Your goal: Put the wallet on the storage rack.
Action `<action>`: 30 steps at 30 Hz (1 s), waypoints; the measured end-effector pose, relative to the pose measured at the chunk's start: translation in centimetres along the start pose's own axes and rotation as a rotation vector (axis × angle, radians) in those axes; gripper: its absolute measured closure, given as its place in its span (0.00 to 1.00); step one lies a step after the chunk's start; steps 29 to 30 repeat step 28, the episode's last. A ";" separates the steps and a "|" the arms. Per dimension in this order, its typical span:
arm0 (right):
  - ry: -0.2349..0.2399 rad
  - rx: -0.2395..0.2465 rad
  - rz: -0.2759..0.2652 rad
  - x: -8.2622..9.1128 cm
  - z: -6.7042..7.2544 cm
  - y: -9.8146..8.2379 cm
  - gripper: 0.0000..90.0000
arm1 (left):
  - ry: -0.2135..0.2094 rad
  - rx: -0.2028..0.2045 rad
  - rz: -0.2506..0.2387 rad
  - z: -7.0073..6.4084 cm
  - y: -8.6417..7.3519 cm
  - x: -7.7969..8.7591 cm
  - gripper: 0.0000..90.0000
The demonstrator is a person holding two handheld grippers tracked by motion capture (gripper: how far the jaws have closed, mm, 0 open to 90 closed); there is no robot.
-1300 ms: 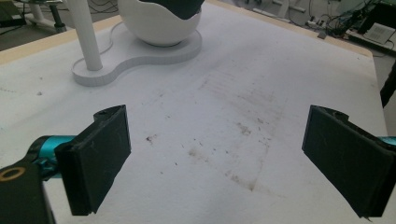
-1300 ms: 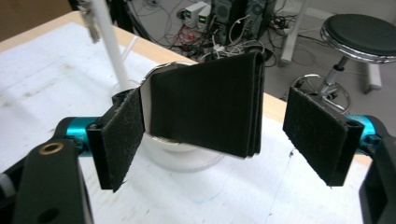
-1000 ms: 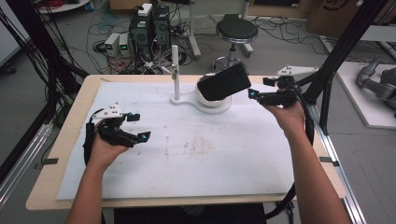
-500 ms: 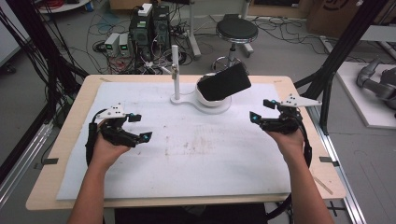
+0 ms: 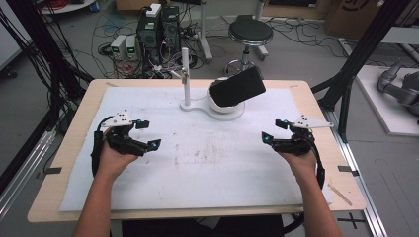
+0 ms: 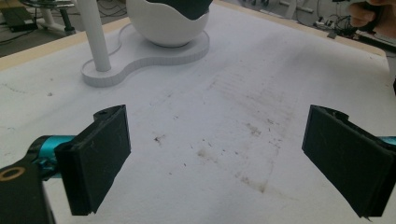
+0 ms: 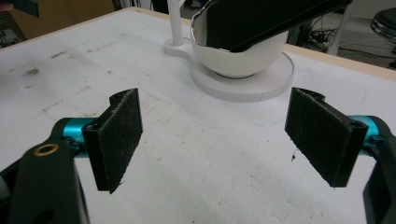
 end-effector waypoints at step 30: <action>-0.008 -0.010 0.018 -0.3 0.1 -0.6 0.22 | -0.002 -0.022 0.018 -0.1 -0.4 -0.1 0.09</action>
Point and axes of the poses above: each handheld gripper's, and its own axes: x roughly backward along the jaws, y roughly out of its top, z roughly to its left, the point moved 5 cm from there along -x, roughly forward along the jaws, and after that the axes turned 13 degrees about y, right-handed, at the moved point
